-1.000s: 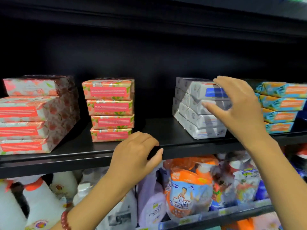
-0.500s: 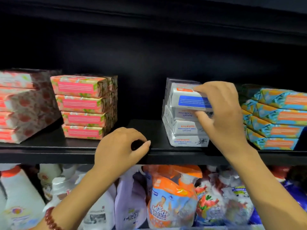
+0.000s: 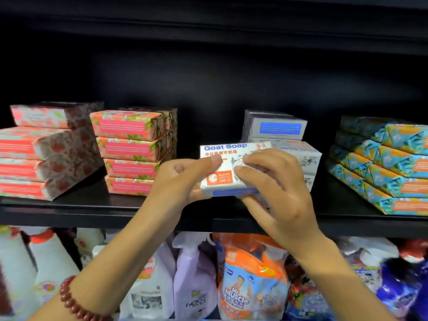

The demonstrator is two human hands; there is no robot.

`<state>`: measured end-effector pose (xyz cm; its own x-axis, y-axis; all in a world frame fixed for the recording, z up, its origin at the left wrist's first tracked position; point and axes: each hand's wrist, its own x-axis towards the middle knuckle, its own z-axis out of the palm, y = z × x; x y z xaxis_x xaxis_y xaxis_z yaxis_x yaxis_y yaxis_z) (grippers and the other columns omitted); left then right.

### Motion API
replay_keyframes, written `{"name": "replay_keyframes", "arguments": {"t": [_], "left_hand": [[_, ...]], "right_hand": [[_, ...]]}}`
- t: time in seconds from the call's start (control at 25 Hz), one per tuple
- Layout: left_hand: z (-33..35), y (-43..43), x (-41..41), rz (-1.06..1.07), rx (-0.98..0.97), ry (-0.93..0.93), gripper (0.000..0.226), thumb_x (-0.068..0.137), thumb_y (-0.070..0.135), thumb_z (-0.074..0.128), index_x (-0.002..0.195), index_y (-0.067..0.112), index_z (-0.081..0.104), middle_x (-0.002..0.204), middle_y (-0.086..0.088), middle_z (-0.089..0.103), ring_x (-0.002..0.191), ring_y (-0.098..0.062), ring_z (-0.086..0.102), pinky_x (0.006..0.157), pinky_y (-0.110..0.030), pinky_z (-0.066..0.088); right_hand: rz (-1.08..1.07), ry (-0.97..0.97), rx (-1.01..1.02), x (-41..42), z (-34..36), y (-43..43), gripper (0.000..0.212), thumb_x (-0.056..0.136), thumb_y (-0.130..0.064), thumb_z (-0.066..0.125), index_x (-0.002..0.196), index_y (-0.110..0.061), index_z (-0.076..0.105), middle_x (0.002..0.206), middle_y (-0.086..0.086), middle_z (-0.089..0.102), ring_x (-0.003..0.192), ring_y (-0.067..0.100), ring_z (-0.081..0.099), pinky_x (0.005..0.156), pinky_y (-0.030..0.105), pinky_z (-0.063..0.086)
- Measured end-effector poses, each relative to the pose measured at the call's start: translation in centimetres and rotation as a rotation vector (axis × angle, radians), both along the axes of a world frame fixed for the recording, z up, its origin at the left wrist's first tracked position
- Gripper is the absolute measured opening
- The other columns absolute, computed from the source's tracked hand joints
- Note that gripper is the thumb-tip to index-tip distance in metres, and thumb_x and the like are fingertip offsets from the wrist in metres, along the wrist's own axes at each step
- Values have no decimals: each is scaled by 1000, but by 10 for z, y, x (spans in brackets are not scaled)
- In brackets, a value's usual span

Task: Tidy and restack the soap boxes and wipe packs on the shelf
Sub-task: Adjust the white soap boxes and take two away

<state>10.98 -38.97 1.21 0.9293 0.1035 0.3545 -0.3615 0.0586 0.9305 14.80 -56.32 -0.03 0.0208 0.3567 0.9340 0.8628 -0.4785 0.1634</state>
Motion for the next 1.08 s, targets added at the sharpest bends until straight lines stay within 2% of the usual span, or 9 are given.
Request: {"name": "replay_keyframes", "arguments": {"t": [0.16,0.28,0.4,0.52,0.64,0.72,0.8,0.92,1.08], "left_hand": [[-8,13,-4,124,128,-137,22,75,30,68,84,11,76,81,-11,74,78,-24,72,66,-28,58],[-12,14,-8,84,198,-206,19,79,26,67,94,16,74,85,-10,74,77,-21,70,66,-21,54],[-13,13,-9,-8,221,-288,26,80,22,66,106,16,68,100,1,74,90,-13,69,71,-18,53],[-14,19,-8,-67,217,-302,41,74,18,76,113,13,63,110,1,70,104,-15,65,80,-22,53],[-16,23,-11,-29,209,-158,73,58,52,75,122,21,57,116,5,67,109,-10,62,87,-26,52],[-16,22,-12,-61,198,-76,71,58,54,68,120,21,60,115,2,68,108,-14,63,89,-31,53],[-14,20,-12,-114,216,-89,61,58,43,71,111,14,65,107,0,72,102,-17,67,79,-24,54],[-14,23,-14,-86,239,-169,61,53,33,78,109,10,64,105,0,72,99,-14,68,75,-20,53],[-18,32,-15,-40,305,-316,63,56,23,83,114,17,58,113,1,67,109,-14,62,83,-20,50]], "right_hand": [[125,489,157,-12,3,-5,68,73,-44,73,131,-21,46,130,-7,48,122,9,46,102,21,38],[170,784,201,-17,11,-6,75,65,-55,71,132,-34,44,123,-25,49,115,-9,47,92,5,37],[87,825,118,-17,18,-9,67,66,-42,76,127,-35,50,118,-24,55,110,-9,50,90,8,40],[117,715,135,-21,17,-8,48,65,-15,82,106,-26,61,102,-16,63,97,-4,56,78,8,43],[96,505,150,-23,8,-1,37,65,-4,78,96,-14,61,94,-8,60,91,0,54,75,8,41],[102,425,162,-22,3,2,35,64,6,72,94,-8,60,95,-4,58,93,3,52,78,10,41],[108,401,162,-20,1,5,35,63,10,67,94,-4,59,98,-1,57,97,6,52,81,9,41],[72,483,122,-20,-1,6,46,65,4,75,104,-11,56,114,-1,52,112,8,47,90,13,41],[117,851,70,-29,6,1,92,53,-46,81,130,-47,32,132,-26,39,122,-11,37,97,4,32]]}}
